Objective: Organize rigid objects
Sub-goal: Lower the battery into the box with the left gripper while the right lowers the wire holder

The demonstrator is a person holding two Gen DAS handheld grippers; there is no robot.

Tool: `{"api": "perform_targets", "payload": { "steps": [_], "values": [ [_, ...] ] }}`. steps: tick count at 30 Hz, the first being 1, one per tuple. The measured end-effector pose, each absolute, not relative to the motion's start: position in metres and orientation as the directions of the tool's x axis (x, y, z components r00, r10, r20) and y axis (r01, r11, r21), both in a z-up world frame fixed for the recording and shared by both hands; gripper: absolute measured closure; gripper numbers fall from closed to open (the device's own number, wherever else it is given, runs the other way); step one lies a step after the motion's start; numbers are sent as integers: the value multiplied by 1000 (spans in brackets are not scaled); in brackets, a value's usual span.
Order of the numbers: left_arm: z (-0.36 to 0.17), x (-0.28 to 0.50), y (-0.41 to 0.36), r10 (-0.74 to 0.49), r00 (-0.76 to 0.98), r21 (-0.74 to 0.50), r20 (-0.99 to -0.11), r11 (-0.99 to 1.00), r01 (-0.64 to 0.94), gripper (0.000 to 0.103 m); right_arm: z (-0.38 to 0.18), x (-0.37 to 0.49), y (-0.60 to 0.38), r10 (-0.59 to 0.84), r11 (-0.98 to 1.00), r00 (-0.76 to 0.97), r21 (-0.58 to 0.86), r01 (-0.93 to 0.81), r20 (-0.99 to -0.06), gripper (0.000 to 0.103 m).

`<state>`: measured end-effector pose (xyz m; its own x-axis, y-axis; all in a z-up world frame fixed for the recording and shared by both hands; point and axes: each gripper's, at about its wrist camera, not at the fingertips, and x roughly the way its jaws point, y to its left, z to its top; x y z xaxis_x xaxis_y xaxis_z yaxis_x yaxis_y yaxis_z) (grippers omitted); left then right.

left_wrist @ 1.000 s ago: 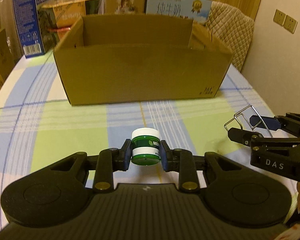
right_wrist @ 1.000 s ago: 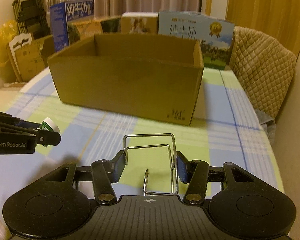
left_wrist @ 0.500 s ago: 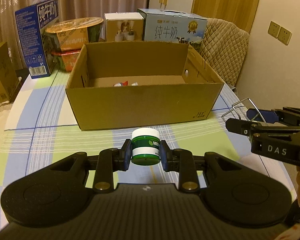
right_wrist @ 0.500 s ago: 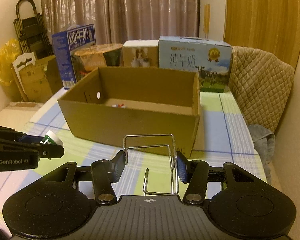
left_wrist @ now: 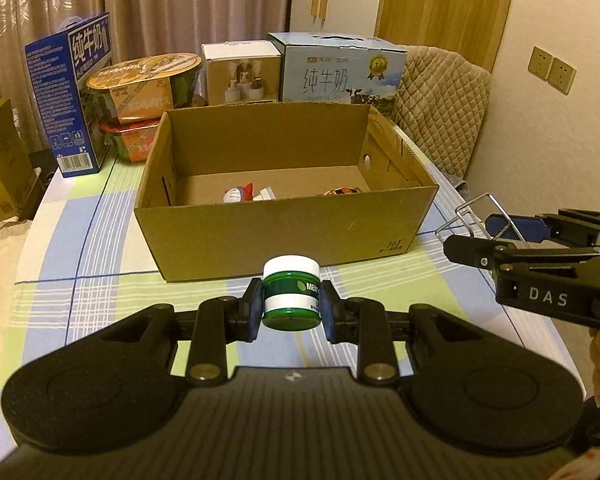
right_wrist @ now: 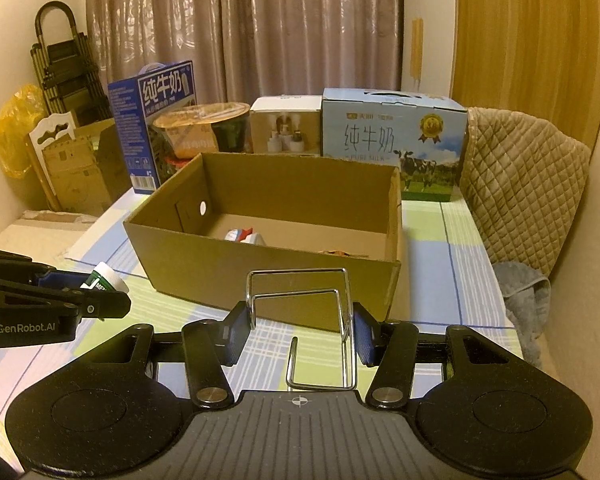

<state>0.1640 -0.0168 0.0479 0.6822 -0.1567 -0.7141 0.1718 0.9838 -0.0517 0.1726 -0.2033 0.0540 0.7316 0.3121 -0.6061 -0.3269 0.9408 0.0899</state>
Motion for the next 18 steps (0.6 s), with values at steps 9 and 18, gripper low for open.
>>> {"api": "perform_targets", "payload": {
  "steps": [9,18],
  "values": [
    [64,188,-6,-178,686,-59,-706,979,193,79,74,197,-207,317,936,722,78,-344,-615,54],
    [92,235,7,-204,694,-78,-690,975,209,79,109,245,-206,355,923,711,106,-370,-608,54]
  ]
}}
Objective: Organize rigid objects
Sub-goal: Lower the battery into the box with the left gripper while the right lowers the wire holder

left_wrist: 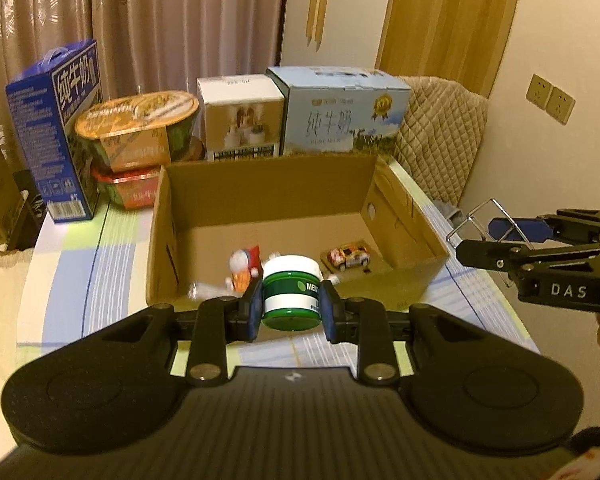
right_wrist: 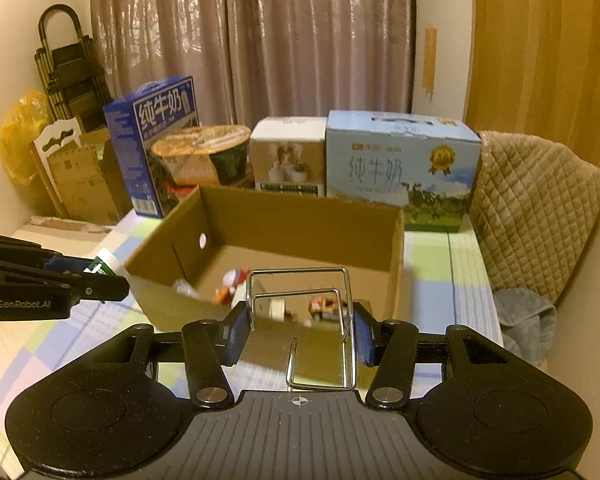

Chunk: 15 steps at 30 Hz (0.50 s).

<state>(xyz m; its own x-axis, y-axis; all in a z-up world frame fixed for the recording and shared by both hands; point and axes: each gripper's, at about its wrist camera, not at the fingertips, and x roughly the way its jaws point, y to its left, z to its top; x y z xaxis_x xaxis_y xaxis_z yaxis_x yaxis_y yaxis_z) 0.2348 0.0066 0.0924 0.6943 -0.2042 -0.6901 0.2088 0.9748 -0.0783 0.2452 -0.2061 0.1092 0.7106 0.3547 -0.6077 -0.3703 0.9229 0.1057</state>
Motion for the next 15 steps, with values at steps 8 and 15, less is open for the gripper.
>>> {"api": "perform_targets", "payload": {
  "steps": [8,15],
  "values": [
    [104,280,12,-195,692,-53,-695,974,220,79,127,292,-192,349,921,723,76,-382,-596,54],
    [92,310,12,-170,677,-26,-716,976,217,79,113,323,-186,341,924,702,84,-374,-626,54]
  ]
}}
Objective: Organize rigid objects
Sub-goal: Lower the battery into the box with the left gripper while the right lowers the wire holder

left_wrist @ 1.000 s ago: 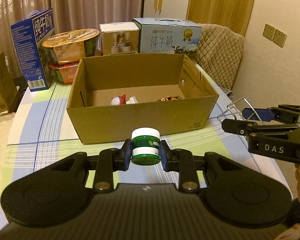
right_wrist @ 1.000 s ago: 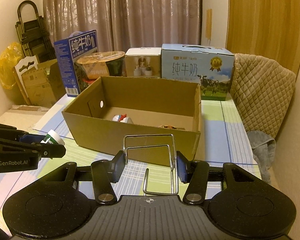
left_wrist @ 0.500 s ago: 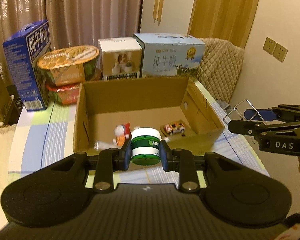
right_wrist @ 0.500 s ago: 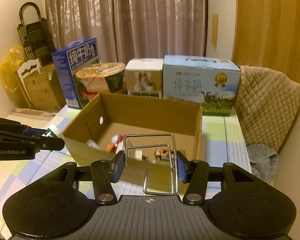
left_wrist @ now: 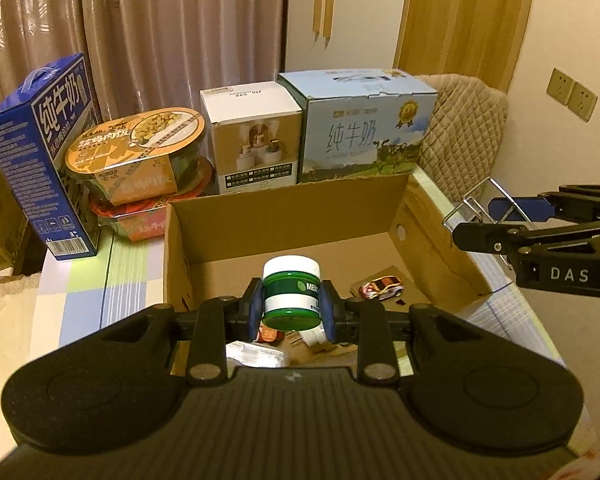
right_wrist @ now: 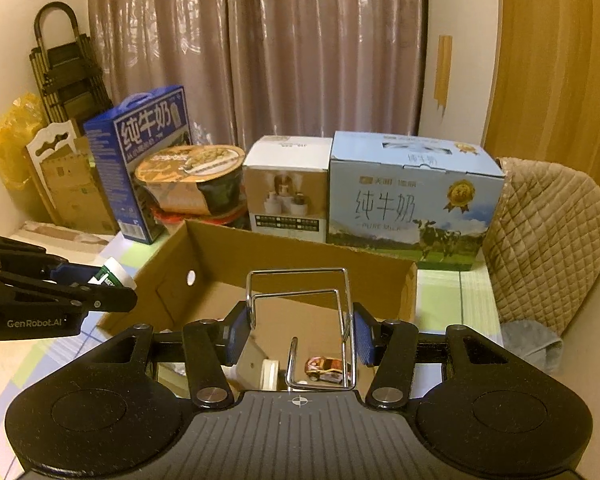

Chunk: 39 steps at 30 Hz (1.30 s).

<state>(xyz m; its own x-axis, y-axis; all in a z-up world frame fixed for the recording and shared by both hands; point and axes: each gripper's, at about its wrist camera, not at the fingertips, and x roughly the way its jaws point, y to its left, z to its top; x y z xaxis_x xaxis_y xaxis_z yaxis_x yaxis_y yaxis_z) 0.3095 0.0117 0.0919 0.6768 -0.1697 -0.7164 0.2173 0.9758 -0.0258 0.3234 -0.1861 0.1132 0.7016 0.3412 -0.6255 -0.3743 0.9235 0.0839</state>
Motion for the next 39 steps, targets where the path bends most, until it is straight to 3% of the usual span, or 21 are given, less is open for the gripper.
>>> {"api": "perform_targets", "payload": {
  "steps": [39],
  "values": [
    [23,380,26,-118,586,-9,-802,983,186,79,46,393,-184,326,939,597,174,-298,-733,54]
  ]
}}
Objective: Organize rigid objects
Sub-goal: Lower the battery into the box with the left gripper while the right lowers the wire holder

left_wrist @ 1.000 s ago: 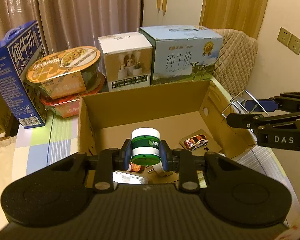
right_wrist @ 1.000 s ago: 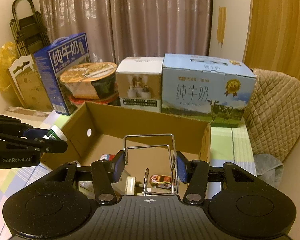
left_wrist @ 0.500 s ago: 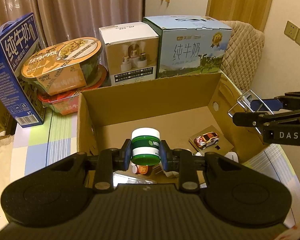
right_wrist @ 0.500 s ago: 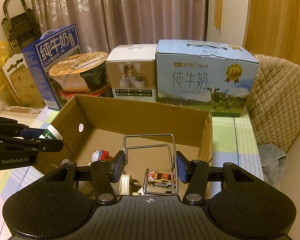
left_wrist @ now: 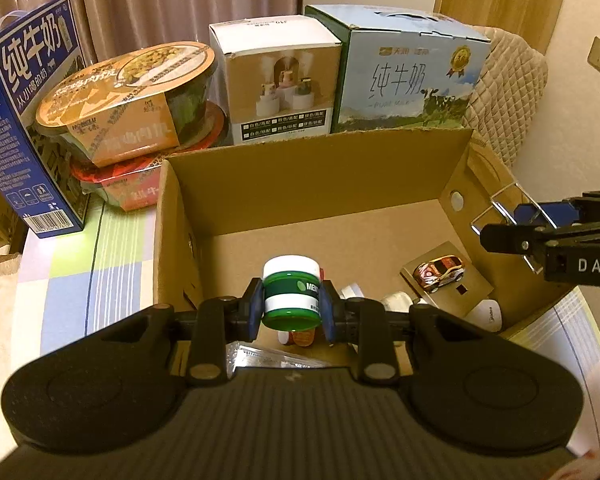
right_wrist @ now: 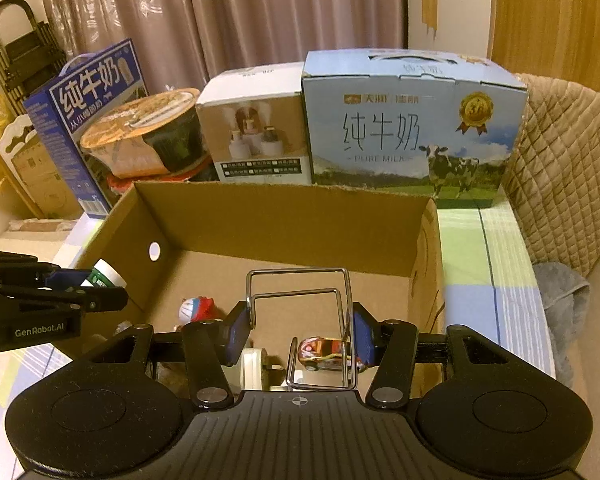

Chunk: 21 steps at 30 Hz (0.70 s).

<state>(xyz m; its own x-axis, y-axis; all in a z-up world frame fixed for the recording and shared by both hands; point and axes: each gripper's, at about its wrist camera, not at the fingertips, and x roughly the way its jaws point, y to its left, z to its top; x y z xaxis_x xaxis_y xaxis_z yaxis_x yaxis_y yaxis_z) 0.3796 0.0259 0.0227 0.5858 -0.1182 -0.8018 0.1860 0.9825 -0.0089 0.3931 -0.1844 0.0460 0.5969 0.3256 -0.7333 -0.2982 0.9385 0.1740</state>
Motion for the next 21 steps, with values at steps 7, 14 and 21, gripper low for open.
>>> {"api": "perform_targets", "payload": {
  "steps": [7,14,21],
  "values": [
    [18,384,26,-117,581,-10,-805,983,185,79,40,396,-184,320,940,590,172,-295,-741,54],
    [15,387,26,-113,580,-8,-807,984,180,79,39,397,-182,322,939,588,172,-298,-742,54],
    [14,391,28,-111,582,-9,-806,985,175,78,39,399,-181,322,939,589,170,-300,-741,54]
  ]
}}
